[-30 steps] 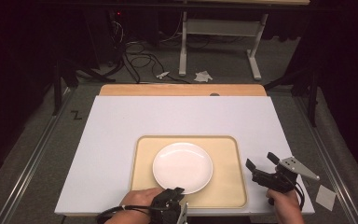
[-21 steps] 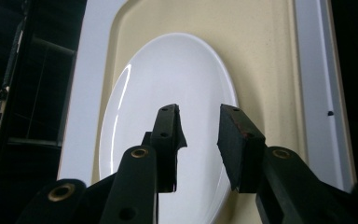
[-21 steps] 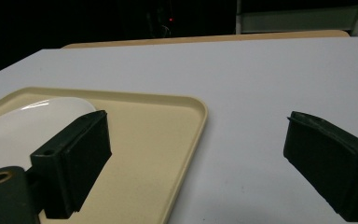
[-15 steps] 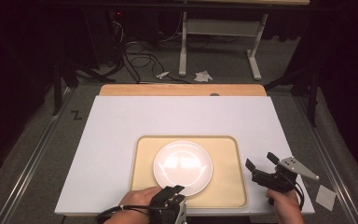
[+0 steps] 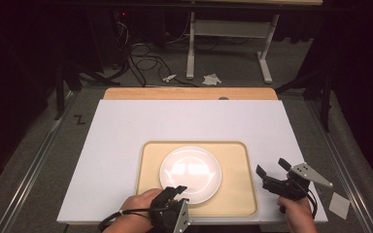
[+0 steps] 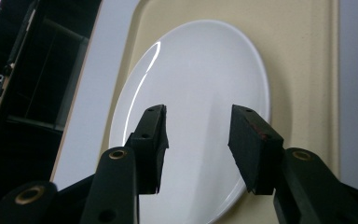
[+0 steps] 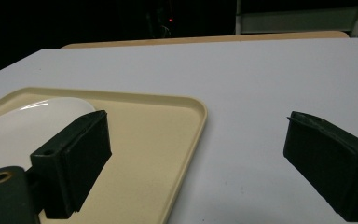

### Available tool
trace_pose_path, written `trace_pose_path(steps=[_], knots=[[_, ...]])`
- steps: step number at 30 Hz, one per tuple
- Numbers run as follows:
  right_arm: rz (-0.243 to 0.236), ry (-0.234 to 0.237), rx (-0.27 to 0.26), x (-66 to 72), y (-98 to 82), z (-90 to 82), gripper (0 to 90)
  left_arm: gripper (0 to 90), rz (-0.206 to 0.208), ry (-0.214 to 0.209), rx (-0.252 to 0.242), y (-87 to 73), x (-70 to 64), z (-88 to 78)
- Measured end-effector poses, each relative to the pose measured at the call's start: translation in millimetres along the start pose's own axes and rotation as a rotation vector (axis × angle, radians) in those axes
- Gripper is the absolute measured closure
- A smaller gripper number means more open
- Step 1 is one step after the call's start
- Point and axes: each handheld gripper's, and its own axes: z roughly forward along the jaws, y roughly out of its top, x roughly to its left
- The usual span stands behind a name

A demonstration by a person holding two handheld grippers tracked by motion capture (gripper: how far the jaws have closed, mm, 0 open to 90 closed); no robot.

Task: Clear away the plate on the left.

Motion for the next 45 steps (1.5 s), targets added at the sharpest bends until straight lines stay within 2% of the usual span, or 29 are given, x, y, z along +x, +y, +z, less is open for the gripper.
trace_pose_path(steps=[6,9,10,17,19,24,30,35,38,40,41,43,45], knots=[[-0.002,0.003,0.001,0.6,0.0,0.2,8.3,54.1,-0.066,0.034,0.006,-13.3,10.3,-2.6],[-0.002,0.001,0.001,0.2,0.0,0.2,8.2,53.3,-0.134,0.055,-0.002,-23.2,18.4,-4.9],[0.000,0.001,0.001,0.2,-0.1,0.2,8.2,52.8,-0.143,0.061,0.003,-25.7,20.6,-5.8],[-0.001,0.001,0.001,0.9,-0.2,0.6,8.2,49.6,-0.285,0.103,0.000,-51.1,38.3,-12.9],[-0.001,0.000,0.001,0.7,-0.3,0.7,8.2,48.9,-0.341,0.112,-0.006,-60.2,44.2,-15.8],[0.002,-0.002,0.002,-0.8,-0.8,0.9,8.2,44.1,-0.526,0.122,-0.031,-87.0,60.3,-25.6],[0.006,-0.006,0.000,-2.0,-0.7,0.5,8.2,39.1,-0.730,0.148,-0.070,-119.6,72.5,-41.2],[0.013,-0.011,0.001,-2.3,-0.9,0.7,8.2,30.1,-0.969,0.175,-0.110,-157.0,79.5,-57.8],[0.005,-0.018,-0.002,-3.9,-0.7,0.3,8.2,21.9,-1.063,0.189,-0.139,-173.8,81.2,-66.2],[0.014,-0.024,-0.005,-4.4,-0.1,-0.7,8.2,9.4,-1.117,0.197,-0.148,-184.2,82.6,-71.3],[0.016,-0.030,-0.008,-4.7,0.2,-1.4,8.2,3.0,-1.130,0.193,-0.150,-186.6,83.0,-72.2],[0.015,-0.029,-0.011,-4.8,0.7,-1.4,8.2,0.0,-1.147,0.199,-0.150,-189.2,83.5,-72.7],[0.011,-0.030,-0.008,-4.4,0.7,-0.1,8.2,0.0,-1.131,0.205,-0.155,-187.3,83.7,-72.4]])
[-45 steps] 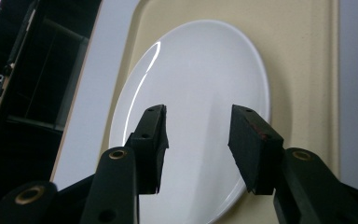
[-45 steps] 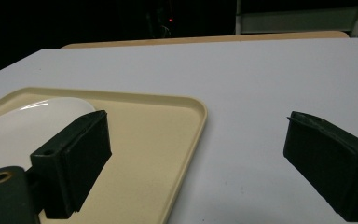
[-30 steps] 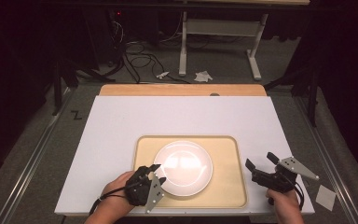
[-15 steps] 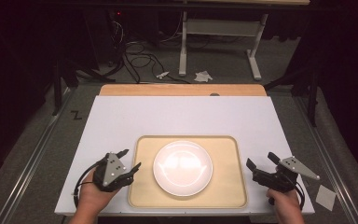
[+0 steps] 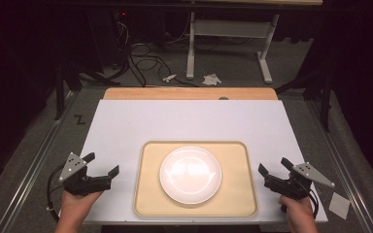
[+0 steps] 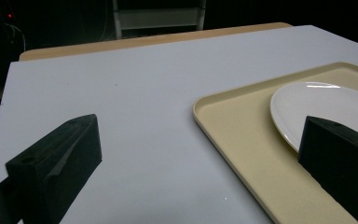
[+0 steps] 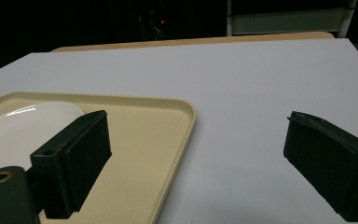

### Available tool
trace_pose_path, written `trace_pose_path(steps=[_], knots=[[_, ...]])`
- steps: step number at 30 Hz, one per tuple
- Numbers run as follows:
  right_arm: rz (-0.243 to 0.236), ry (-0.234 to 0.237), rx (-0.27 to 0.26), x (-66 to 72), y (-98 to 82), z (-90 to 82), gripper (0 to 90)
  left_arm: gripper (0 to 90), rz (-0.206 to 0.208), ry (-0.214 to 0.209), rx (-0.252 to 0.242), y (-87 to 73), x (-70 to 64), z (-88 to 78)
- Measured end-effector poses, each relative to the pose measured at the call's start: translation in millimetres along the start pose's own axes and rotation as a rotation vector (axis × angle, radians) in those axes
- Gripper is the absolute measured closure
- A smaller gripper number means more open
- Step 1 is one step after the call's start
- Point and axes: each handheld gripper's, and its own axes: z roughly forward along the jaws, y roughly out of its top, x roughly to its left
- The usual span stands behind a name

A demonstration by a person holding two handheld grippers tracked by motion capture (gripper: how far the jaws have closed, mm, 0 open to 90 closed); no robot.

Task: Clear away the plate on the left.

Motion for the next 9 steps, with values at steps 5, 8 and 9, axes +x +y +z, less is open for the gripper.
trace_pose_path(steps=[5,8,9], knots=[[-0.014,0.006,0.000,1.6,0.2,-0.2,8.1,0.0,0.034,-0.008,0.005,2.0,-6.9,2.2],[-0.015,0.005,-0.003,0.5,0.3,-0.7,8.2,0.0,0.031,-0.007,0.008,2.1,-7.4,2.7],[-0.013,0.006,-0.005,0.0,0.4,-0.8,8.2,0.0,0.028,-0.005,0.006,1.9,-7.2,2.8]])
